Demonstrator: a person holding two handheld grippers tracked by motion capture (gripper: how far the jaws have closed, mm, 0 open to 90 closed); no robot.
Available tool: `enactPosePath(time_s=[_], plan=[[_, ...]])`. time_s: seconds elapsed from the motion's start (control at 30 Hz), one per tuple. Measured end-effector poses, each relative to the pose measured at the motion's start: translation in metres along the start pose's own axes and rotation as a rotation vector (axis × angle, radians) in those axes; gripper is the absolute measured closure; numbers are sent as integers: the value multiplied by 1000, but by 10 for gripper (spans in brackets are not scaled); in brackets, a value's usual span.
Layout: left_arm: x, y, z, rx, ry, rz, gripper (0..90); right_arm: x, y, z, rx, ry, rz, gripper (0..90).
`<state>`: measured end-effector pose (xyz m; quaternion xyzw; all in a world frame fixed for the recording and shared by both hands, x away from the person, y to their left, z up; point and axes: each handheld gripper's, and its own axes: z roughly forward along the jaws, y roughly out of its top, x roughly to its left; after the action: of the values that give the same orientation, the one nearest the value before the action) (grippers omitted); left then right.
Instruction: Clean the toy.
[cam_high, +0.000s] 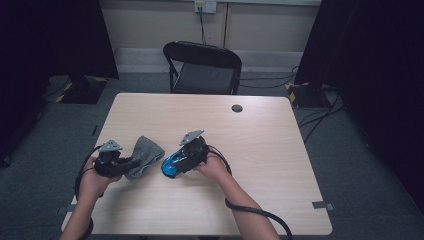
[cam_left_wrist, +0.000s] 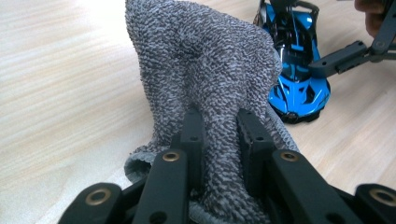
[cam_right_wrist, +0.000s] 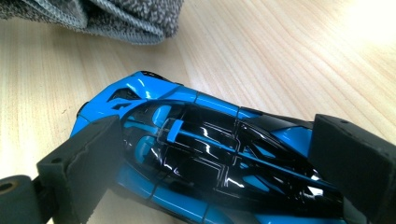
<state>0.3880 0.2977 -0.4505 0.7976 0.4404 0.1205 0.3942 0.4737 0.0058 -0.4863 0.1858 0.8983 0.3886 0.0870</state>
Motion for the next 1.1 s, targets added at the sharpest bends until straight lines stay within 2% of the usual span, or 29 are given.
enactPosePath(time_s=[0.17,0.23,0.27,0.43,0.57,0.63,0.67,0.73,0.8,1.03,1.07,1.1], plan=[[0,3,1,-14,3,-7,746,-1,-1,-4,-5,-7,13,64],[0,4,1,-21,4,-11,744,-2,-2,-7,-16,-5,25,126],[-1,4,1,-23,6,-10,738,-4,-1,-11,-24,-1,49,158],[-3,7,-1,-38,4,-17,734,-6,0,-20,-39,1,69,152],[-8,12,0,-48,-2,-20,733,-9,2,-31,-50,5,49,153],[-12,17,0,-54,-20,-19,730,-12,1,-43,-68,-4,36,159],[-12,17,0,-54,-20,-19,728,-12,1,-43,-68,-4,36,159],[-15,21,1,-63,-23,-14,728,-17,-2,-52,-82,3,53,151],[-19,26,2,-59,-27,2,728,-23,-7,-63,-85,-11,54,150],[-42,46,11,-63,-57,62,727,-42,-20,-101,-94,-41,74,149],[-46,49,13,-69,-65,63,723,-46,-25,-110,-96,-49,73,150],[-50,52,16,-69,-79,65,723,-46,-25,-110,-96,-49,73,150]])
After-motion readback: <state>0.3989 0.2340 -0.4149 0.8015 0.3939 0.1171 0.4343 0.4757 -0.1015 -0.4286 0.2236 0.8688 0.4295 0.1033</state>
